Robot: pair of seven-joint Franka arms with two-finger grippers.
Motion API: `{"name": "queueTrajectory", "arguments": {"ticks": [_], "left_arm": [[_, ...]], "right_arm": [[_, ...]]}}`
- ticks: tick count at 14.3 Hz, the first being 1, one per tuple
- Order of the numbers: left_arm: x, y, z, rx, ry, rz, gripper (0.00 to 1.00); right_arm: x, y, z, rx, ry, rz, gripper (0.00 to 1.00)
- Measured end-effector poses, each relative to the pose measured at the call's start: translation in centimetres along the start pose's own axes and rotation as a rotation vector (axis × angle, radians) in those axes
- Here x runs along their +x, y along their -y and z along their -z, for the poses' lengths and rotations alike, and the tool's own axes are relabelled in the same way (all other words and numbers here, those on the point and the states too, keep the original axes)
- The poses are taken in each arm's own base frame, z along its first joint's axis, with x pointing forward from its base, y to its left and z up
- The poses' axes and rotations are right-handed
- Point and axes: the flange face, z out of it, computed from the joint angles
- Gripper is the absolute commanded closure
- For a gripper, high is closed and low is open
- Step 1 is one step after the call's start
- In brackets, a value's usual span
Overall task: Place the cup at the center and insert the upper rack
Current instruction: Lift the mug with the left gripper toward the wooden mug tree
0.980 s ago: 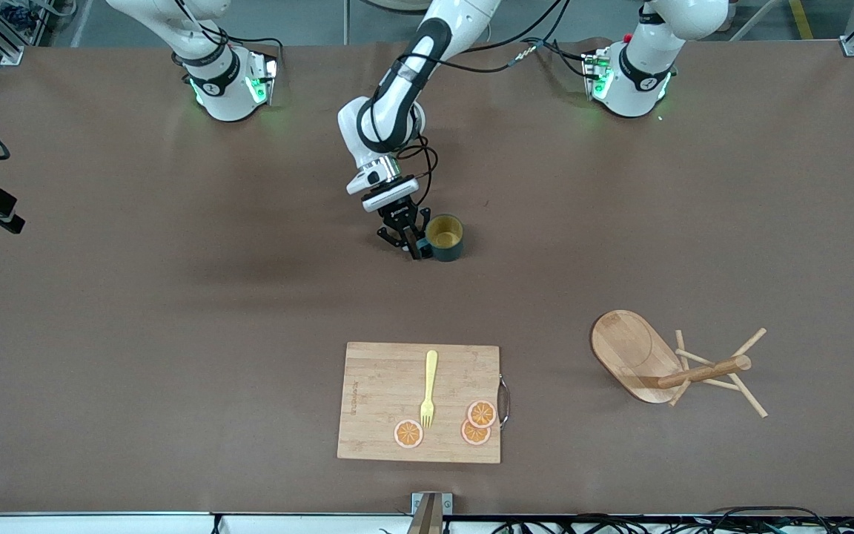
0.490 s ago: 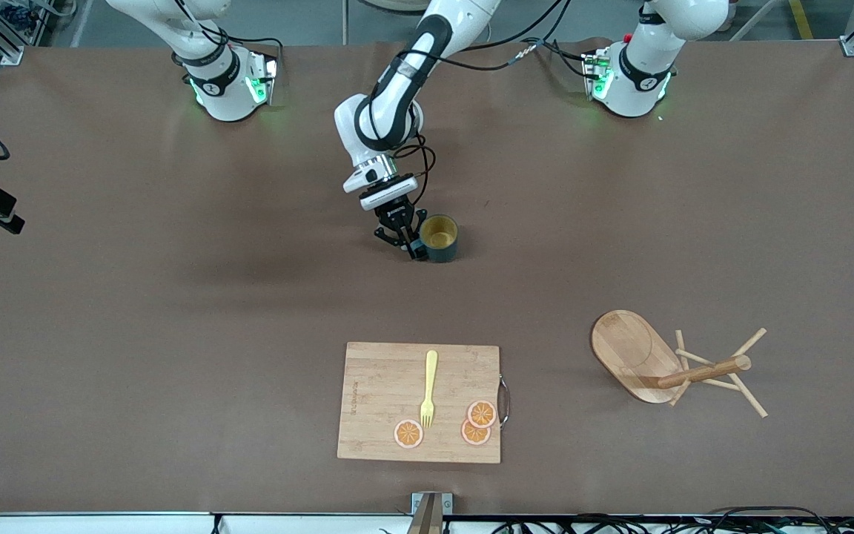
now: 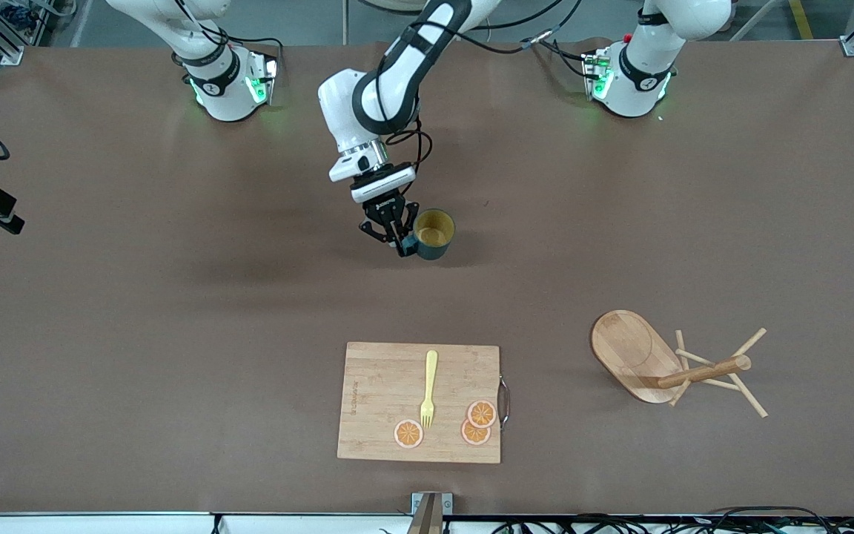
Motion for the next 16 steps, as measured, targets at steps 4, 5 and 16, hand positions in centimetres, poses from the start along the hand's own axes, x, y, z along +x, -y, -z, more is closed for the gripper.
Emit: {"name": "queueTrajectory", "arguments": {"ticks": [4,5,16], "left_arm": [[11.8,0.0,1.2,0.021,0.143,0.099,1.0],[15.3,0.5,1.0,0.026,0.184,0.119,1.0],[40.4,14.6,-6.1,-0.042,0.677,0.193,1.0]], "right_arm": [[0.0,0.0,0.0,0.0,-0.001,0.001,0.0],[0.0,0.0,0.0,0.0,-0.001,0.001,0.0],[0.0,0.1,0.0,0.0,0.001,0.002,0.0]]}}
